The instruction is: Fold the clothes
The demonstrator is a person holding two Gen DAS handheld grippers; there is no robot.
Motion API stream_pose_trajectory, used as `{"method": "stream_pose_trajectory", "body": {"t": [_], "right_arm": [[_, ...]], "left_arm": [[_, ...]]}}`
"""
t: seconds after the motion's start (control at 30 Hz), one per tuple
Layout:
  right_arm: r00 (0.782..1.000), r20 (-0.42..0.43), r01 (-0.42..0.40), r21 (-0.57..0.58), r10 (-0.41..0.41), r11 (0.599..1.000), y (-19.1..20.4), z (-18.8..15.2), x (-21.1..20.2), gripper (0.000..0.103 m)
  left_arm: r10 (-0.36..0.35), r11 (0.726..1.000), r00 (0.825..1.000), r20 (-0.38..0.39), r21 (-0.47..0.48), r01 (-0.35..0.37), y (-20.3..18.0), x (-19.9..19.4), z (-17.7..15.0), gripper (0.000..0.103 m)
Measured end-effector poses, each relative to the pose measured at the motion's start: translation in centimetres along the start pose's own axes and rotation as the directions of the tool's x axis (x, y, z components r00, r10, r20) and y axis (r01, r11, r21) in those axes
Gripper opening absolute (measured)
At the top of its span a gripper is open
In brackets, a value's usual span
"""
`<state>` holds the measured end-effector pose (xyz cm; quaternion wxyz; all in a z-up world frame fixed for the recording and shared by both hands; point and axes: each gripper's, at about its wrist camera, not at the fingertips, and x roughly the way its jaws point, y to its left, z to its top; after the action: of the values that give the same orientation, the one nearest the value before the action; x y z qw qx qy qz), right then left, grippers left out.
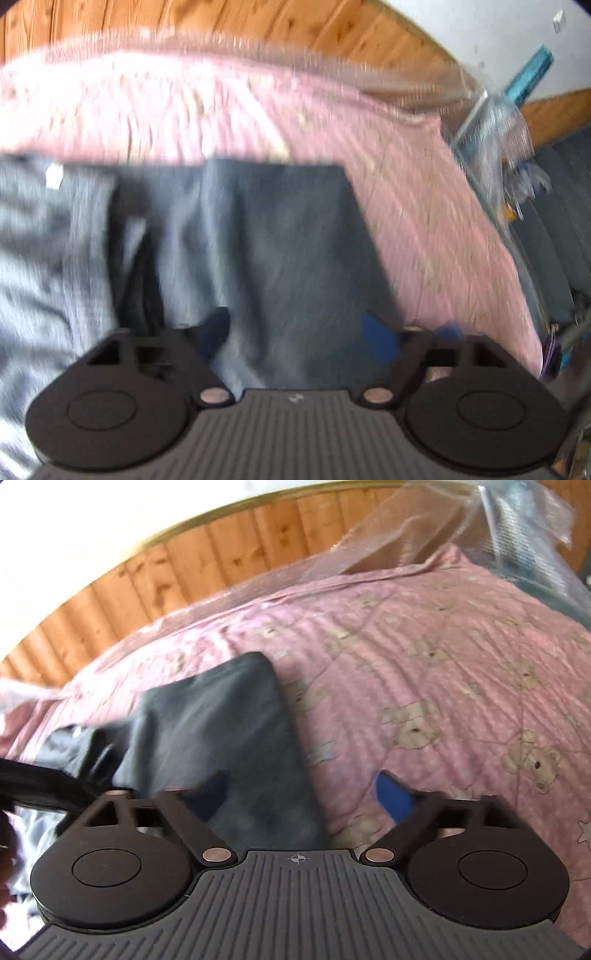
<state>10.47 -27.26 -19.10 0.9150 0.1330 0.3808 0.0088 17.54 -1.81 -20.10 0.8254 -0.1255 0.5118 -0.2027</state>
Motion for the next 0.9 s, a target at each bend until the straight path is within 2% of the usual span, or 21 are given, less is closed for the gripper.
{"method": "stream_pose_trajectory", "body": {"t": [0.03, 0.07, 0.1, 0.13, 0.2, 0.3, 0.37, 0.4, 0.43, 0.47, 0.5, 0.53, 0.57, 0.6, 0.63, 0.67, 0.7, 0.73, 0.77, 0.87, 0.9], "right_arm": [[0.998, -0.046, -0.032, -0.008, 0.032, 0.999, -0.2, -0.1, 1.1, 0.048], [0.994, -0.088, -0.071, -0.022, 0.069, 0.997, -0.2, -0.2, 2.0, 0.026], [0.993, -0.090, -0.084, -0.057, 0.079, 0.995, 0.2, -0.2, 2.1, 0.019], [0.996, -0.055, -0.075, -0.119, 0.069, 0.990, 1.1, 0.0, 1.3, 0.006], [0.998, 0.014, -0.064, -0.250, 0.069, 0.966, 3.4, 0.3, -0.6, 0.006], [0.989, 0.099, -0.055, -0.438, 0.109, 0.897, 7.5, 0.1, -3.1, 0.006], [0.979, 0.123, -0.074, -0.524, 0.162, 0.848, 9.9, -0.5, -3.8, 0.006], [0.976, 0.120, -0.088, -0.545, 0.181, 0.834, 10.8, -0.8, -3.7, 0.006], [0.975, 0.115, -0.096, -0.559, 0.192, 0.824, 11.5, -1.2, -3.5, 0.006], [0.976, 0.107, -0.097, -0.569, 0.191, 0.816, 12.0, -1.5, -3.1, 0.007], [0.978, 0.101, -0.091, -0.575, 0.181, 0.813, 12.3, -1.8, -2.8, 0.013], [0.979, 0.124, -0.065, -0.569, 0.164, 0.819, 12.3, -1.9, -2.9, 0.041], [0.976, 0.171, -0.021, -0.551, 0.138, 0.834, 12.1, -2.0, -3.3, 0.060], [0.973, 0.190, -0.006, -0.543, 0.130, 0.840, 12.1, -2.1, -3.5, 0.094], [0.973, 0.181, -0.020, -0.545, 0.140, 0.838, 12.3, -2.3, -3.3, 0.100], [0.974, 0.172, -0.033, -0.547, 0.151, 0.836, 12.5, -2.4, -3.2, 0.096], [0.978, 0.133, -0.063, -0.557, 0.163, 0.828, 12.9, -2.5, -2.6, 0.074], [0.982, 0.063, -0.110, -0.571, 0.177, 0.814, 13.5, -2.5, -1.7, 0.031], [0.984, 0.035, -0.124, -0.584, 0.177, 0.802, 14.3, -2.6, -1.3, 0.018], [0.975, 0.089, -0.107, -0.612, 0.202, 0.784, 17.1, -2.6, -3.4, 0.016], [0.973, 0.087, -0.114, -0.627, 0.215, 0.771, 18.6, -2.6, -3.9, 0.016]], "left_arm": [[-0.009, 1.000, 1.000, 0.003, -0.001, 0.009, -0.7, -0.1, 0.9, 0.088], [-0.010, 1.000, 1.000, -0.005, 0.021, 0.010, -1.7, 0.4, 2.1, 0.088], [-0.010, 0.999, 1.000, -0.015, 0.044, 0.011, -2.7, 0.8, 3.4, 0.088], [0.007, 0.997, 1.000, -0.022, 0.077, -0.005, -3.8, 1.5, 4.4, 0.088], [0.063, 0.988, 0.997, -0.041, 0.144, -0.056, -6.3, 3.4, 6.5, 0.088], [0.076, 0.975, 0.989, -0.129, 0.219, -0.046, -8.7, 6.1, 7.5, 0.088], [0.130, 0.953, 0.970, -0.205, 0.296, -0.065, -9.2, 7.3, 7.2, 0.083], [0.176, 0.935, 0.961, -0.215, 0.342, -0.095, -9.2, 7.7, 7.0, 0.051], [0.243, 0.907, 0.947, -0.211, 0.395, -0.144, -9.0, 7.8, 6.7, 0.009], [0.231, 0.918, 0.952, -0.199, 0.369, -0.146, -8.1, 6.9, 6.9, 0.011], [0.218, 0.929, 0.958, -0.185, 0.339, -0.145, -7.2, 6.0, 7.0, 0.010], [0.204, 0.940, 0.964, -0.171, 0.310, -0.144, -6.3, 5.0, 7.2, 0.010], [0.157, 0.958, 0.976, -0.154, 0.263, -0.113, -5.5, 3.8, 7.4, 0.009], [0.109, 0.973, 0.985, -0.133, 0.215, -0.079, -4.7, 2.6, 7.6, 0.008], [0.062, 0.985, 0.992, -0.110, 0.168, -0.042, -3.9, 1.4, 7.7, 0.008], [0.009, 0.992, 0.996, -0.090, 0.129, 0.003, -2.8, 0.0, 7.7, 0.008], [-0.056, 0.993, 0.997, -0.047, 0.102, 0.061, -1.4, -1.5, 7.5, 0.008], [-0.121, 0.990, 0.993, -0.001, 0.077, 0.121, 0.0, -3.0, 7.4, 0.002], [-0.146, 0.988, 0.989, 0.030, 0.059, 0.144, 1.3, -4.6, 7.5, 0.001], [-0.182, 0.980, 0.968, 0.170, -0.054, 0.194, 8.2, -11.0, 6.8, 0.001], [-0.167, 0.976, 0.967, 0.192, -0.105, 0.190, 11.0, -12.7, 6.3, 0.001]]}}
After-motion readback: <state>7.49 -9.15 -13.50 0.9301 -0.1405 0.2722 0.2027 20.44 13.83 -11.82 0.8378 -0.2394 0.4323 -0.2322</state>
